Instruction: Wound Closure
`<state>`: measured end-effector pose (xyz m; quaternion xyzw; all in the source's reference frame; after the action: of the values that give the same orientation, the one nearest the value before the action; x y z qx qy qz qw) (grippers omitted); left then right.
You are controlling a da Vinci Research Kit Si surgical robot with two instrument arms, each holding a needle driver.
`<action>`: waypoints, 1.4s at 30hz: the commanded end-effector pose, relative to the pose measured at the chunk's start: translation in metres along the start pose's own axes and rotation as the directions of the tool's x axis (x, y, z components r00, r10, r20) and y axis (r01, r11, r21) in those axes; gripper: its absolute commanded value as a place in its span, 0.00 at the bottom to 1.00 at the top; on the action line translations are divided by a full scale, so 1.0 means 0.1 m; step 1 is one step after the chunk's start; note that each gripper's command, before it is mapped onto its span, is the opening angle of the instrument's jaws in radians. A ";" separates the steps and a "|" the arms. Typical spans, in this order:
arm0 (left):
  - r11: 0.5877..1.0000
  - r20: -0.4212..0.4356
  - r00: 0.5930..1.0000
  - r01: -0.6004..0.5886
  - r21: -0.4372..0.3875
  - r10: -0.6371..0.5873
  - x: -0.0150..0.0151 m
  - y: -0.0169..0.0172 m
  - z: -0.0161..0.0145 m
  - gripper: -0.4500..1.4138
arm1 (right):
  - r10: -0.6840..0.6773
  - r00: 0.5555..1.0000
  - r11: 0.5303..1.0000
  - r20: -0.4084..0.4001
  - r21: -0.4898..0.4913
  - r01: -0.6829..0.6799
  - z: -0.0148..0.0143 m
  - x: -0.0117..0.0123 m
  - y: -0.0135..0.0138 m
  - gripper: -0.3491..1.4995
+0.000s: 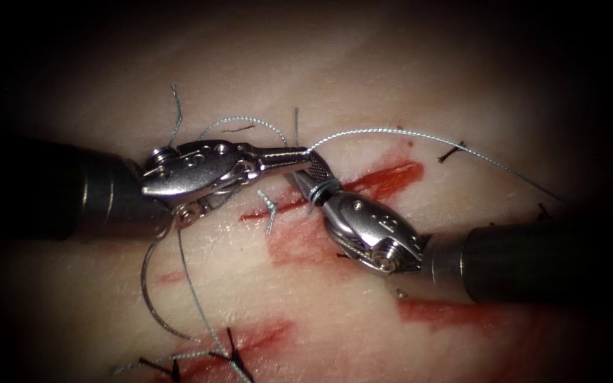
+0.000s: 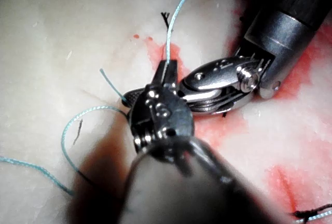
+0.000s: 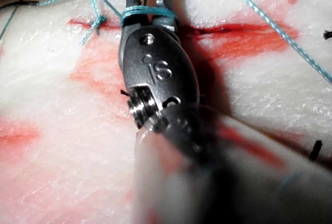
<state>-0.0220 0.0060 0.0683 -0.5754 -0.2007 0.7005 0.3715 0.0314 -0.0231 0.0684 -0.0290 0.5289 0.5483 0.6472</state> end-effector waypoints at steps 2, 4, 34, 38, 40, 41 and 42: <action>1.000 0.001 1.000 0.004 -0.002 -0.004 -0.003 0.000 0.005 0.00 | 0.007 1.000 1.000 -0.006 0.004 -0.007 0.004 0.002 -0.008 0.35; 1.000 0.001 1.000 0.006 -0.001 -0.006 -0.001 0.002 0.005 0.00 | 0.011 1.000 1.000 -0.013 0.006 -0.010 0.003 0.007 -0.010 0.35; 1.000 0.001 1.000 0.014 -0.002 -0.014 0.008 0.001 0.002 0.00 | 0.029 0.999 1.000 -0.027 0.004 -0.029 0.005 0.027 -0.015 0.34; 1.000 0.000 1.000 0.010 0.001 -0.010 0.004 -0.002 0.003 0.00 | 0.030 0.999 1.000 -0.029 0.000 -0.030 0.010 0.027 -0.013 0.34; 1.000 0.000 1.000 0.008 0.003 -0.008 0.002 -0.003 0.003 0.00 | 0.030 0.999 1.000 -0.029 -0.002 -0.030 0.013 0.027 -0.014 0.34; 1.000 -0.001 1.000 0.007 0.003 -0.007 0.001 -0.003 0.003 0.00 | 0.030 0.999 1.000 -0.030 -0.003 -0.030 0.014 0.027 -0.015 0.34; 1.000 -0.001 1.000 0.007 0.003 -0.007 0.000 -0.003 0.003 0.00 | 0.030 0.999 1.000 -0.030 -0.005 -0.030 0.016 0.027 -0.015 0.34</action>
<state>-0.0217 0.0065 0.0681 -0.5746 -0.2010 0.6995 0.3743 0.0322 -0.0207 0.0661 -0.0317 0.5367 0.5592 0.6311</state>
